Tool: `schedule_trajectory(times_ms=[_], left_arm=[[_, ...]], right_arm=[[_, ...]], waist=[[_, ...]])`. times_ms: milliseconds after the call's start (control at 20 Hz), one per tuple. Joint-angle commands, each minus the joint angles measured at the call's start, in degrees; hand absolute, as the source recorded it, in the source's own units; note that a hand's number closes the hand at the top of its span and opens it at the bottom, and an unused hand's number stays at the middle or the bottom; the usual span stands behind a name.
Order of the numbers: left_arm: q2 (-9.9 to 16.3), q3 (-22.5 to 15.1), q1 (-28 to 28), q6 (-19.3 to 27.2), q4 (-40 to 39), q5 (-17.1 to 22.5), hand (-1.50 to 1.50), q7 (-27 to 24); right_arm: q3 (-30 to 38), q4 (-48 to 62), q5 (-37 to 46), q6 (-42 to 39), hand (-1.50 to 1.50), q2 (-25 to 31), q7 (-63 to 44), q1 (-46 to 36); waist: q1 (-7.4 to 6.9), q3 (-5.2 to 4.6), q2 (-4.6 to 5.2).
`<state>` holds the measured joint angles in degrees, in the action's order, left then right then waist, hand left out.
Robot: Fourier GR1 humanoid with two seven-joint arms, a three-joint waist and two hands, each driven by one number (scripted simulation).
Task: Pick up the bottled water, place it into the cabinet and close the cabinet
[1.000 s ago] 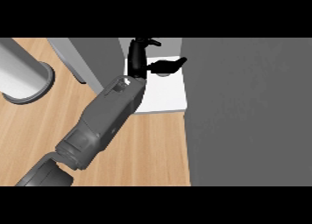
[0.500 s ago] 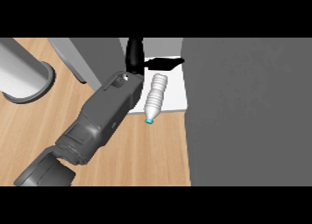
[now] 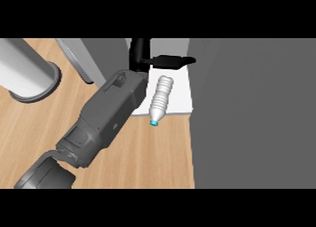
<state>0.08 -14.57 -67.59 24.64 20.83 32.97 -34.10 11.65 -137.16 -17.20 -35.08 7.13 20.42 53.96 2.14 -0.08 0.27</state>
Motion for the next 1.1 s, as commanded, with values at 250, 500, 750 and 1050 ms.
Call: schedule_trajectory(times_ms=[250, 500, 750, 1050], left_arm=[[-0.1, -5.7, 10.0, -3.1, 14.9, 2.1, -1.5, 4.6], [-0.1, -8.6, 18.2, -2.7, 24.5, 1.9, -1.5, 5.3], [0.3, -13.8, 27.6, 0.3, 37.9, 0.2, -1.5, 7.2], [5.0, -17.5, 37.5, 2.3, 54.4, -0.7, -1.5, 13.1]], right_arm=[[-1.3, -7.6, -2.1, 0.4, -1.5, -1.1, -4.1, 1.9], [-1.8, -8.9, -3.0, 1.2, -1.5, -1.8, -5.0, 2.5], [-2.8, -10.8, -2.5, 3.5, -1.5, -1.6, -7.7, 1.7], [-3.7, -10.2, -1.6, 3.7, -1.5, -0.5, -8.6, 0.4]], waist=[[-1.95, 0.02, -0.87], [-2.48, 0.01, -0.85], [-3.25, -0.01, -0.94], [-3.0, 0.02, -0.79]])
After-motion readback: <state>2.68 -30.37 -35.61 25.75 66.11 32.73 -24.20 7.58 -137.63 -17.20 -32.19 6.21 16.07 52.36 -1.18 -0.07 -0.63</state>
